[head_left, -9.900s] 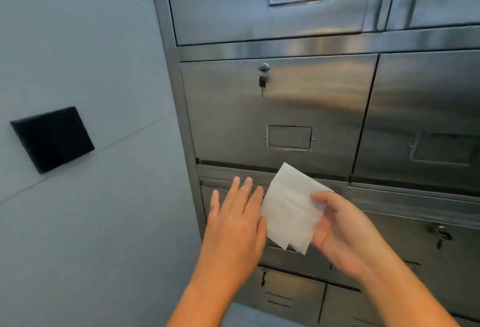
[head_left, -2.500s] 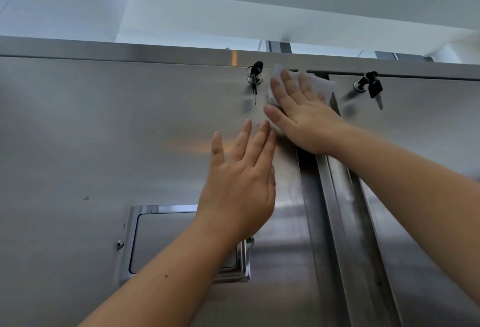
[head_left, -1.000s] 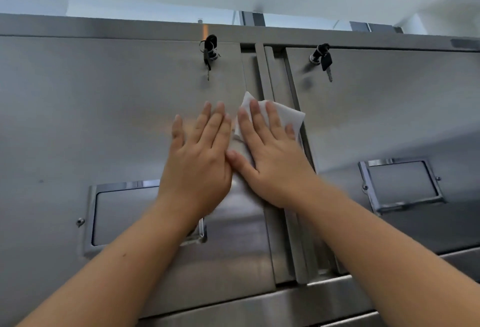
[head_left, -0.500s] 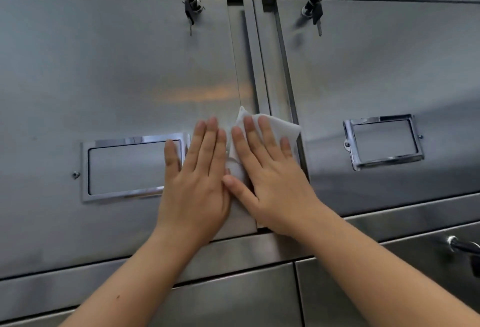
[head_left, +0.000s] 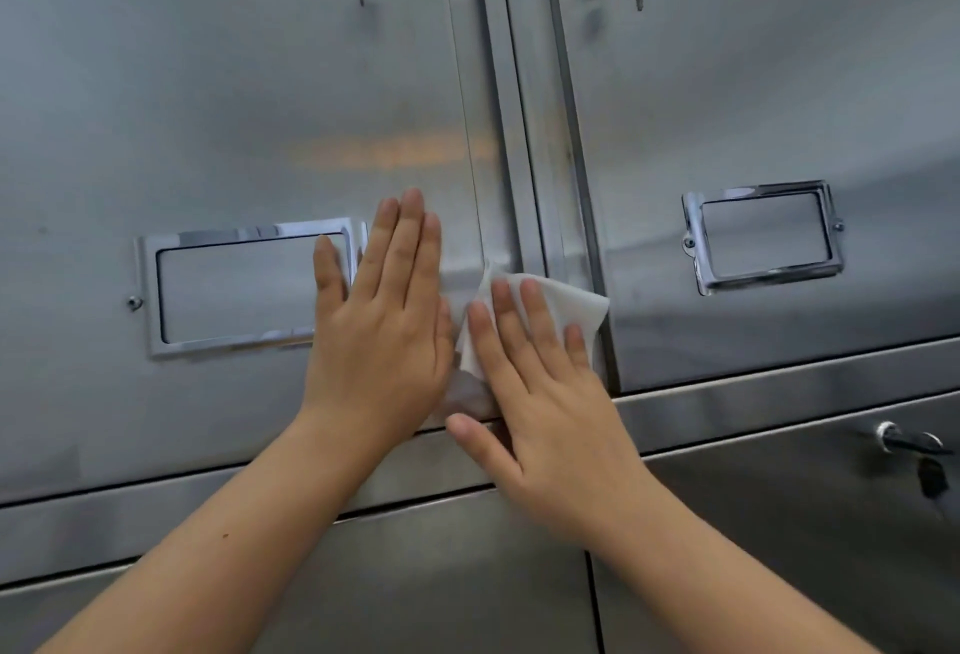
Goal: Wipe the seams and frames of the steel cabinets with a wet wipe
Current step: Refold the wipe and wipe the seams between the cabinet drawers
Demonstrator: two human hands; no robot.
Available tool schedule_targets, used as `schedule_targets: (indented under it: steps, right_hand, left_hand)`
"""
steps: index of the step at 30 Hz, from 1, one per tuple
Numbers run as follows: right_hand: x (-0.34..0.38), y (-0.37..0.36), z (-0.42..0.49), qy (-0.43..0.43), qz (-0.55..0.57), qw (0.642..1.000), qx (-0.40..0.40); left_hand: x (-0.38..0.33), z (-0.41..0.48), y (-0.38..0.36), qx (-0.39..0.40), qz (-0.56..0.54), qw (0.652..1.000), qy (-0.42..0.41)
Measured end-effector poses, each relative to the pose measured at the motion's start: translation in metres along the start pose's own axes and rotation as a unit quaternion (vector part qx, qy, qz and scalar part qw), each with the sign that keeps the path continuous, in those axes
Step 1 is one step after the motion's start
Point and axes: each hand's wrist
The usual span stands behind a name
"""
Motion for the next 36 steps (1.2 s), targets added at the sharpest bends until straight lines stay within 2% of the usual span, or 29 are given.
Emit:
schedule_targets:
  steps: [9,16,20,22,25,27,31,36]
  right_hand:
    - [0.004,0.029,0.061,-0.033,0.009,0.999,0.034]
    - [0.008,-0.004,-0.019,-0.026,0.005,1.0,0.0]
    - [0.008,0.007,0.003,-0.039,0.031,0.999,0.014]
    - [0.008,0.018,0.026,-0.058,0.046,0.996,0.057]
    - [0.012,0.027,0.043,-0.066,0.033,0.996,0.057]
    - [0.014,0.023,0.033,-0.062,0.038,0.996,0.061]
    - [0.011,0.001,-0.022,-0.032,0.004,0.999,0.015]
    - [0.009,-0.002,-0.038,-0.027,-0.037,0.998,0.045]
  left_hand:
    - [0.001,0.0,0.0,-0.013,-0.006,1.0,-0.006]
    - [-0.003,-0.005,0.001,-0.004,0.002,1.0,0.0]
    - [-0.006,-0.01,0.003,0.009,-0.01,1.0,-0.001]
    - [-0.004,-0.01,0.002,0.008,-0.007,1.0,-0.004]
    - [-0.003,-0.009,0.002,0.003,-0.006,1.0,-0.003]
    - [-0.004,-0.009,0.002,0.003,-0.012,1.0,-0.003]
    - [-0.005,-0.009,0.002,0.004,-0.011,1.0,0.0]
    - [-0.004,-0.009,0.003,0.008,-0.015,1.0,-0.002]
Point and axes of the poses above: each hand's wrist, its own z-axis towards the middle knuckle, its own y-axis out of the back of the hand, x = y × z, and after that the axes turned 3 degrees about -y, right-handed
